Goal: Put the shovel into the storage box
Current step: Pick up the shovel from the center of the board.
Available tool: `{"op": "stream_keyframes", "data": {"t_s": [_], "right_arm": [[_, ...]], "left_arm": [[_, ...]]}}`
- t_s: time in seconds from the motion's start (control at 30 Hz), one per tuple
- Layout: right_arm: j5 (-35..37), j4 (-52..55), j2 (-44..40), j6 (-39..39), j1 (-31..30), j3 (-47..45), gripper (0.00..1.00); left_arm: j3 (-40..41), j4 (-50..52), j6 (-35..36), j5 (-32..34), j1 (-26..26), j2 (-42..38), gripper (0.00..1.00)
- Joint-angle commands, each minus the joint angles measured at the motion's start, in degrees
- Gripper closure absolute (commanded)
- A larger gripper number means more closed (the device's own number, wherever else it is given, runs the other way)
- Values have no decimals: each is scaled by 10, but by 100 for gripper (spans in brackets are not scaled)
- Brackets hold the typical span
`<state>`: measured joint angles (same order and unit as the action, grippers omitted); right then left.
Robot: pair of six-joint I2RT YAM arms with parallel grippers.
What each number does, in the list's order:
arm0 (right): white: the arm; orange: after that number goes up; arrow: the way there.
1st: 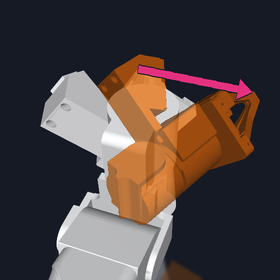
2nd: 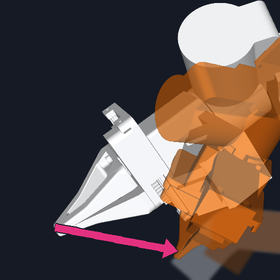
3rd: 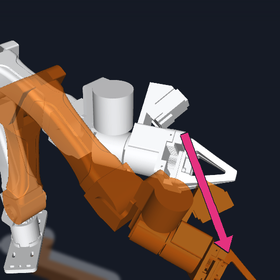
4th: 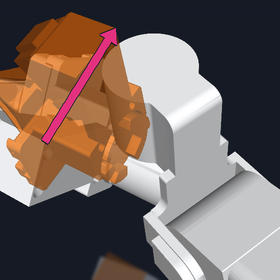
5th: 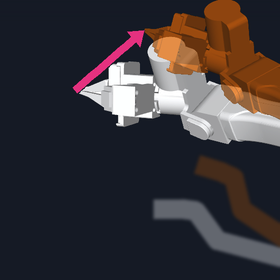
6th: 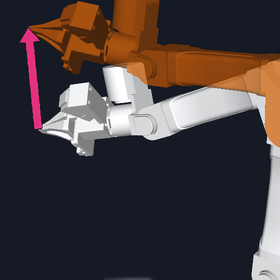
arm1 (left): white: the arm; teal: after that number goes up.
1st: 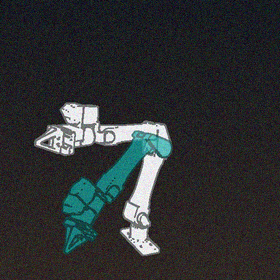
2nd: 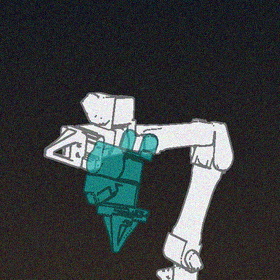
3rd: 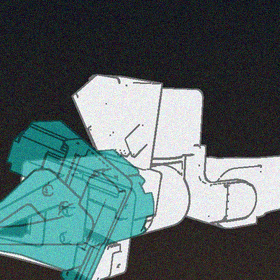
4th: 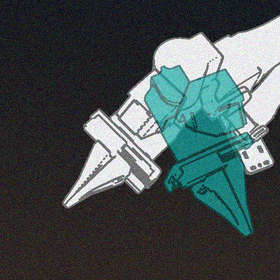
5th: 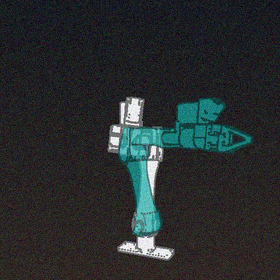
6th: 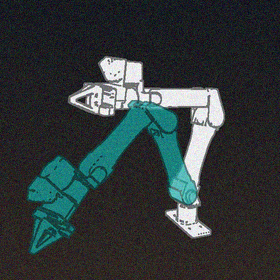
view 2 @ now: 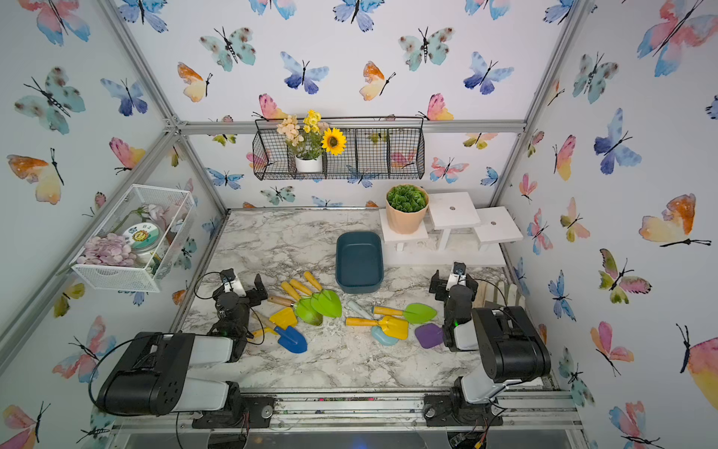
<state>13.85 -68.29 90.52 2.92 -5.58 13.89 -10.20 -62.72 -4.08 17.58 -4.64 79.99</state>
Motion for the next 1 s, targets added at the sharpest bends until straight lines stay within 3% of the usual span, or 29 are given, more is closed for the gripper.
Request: {"op": "stream_keyframes", "data": {"t_s": [0.0,0.63,0.77,0.87,0.97], "right_arm": [[-2,-10,-1,-2,0,3,2],[5,-23,-6,-3,0,2,2],[12,174,-77,3,0,74,2],[9,243,-127,29,0,103,2],[-29,294,-168,58,0,131,2]], "left_arm": [[-7,-3,1,15,-2,3,1],[-4,-9,0,16,-1,1,1],[-22,40,1,25,-6,-28,1],[-60,142,-7,53,-10,-73,1],[-71,180,-29,69,-9,-125,1]]}}
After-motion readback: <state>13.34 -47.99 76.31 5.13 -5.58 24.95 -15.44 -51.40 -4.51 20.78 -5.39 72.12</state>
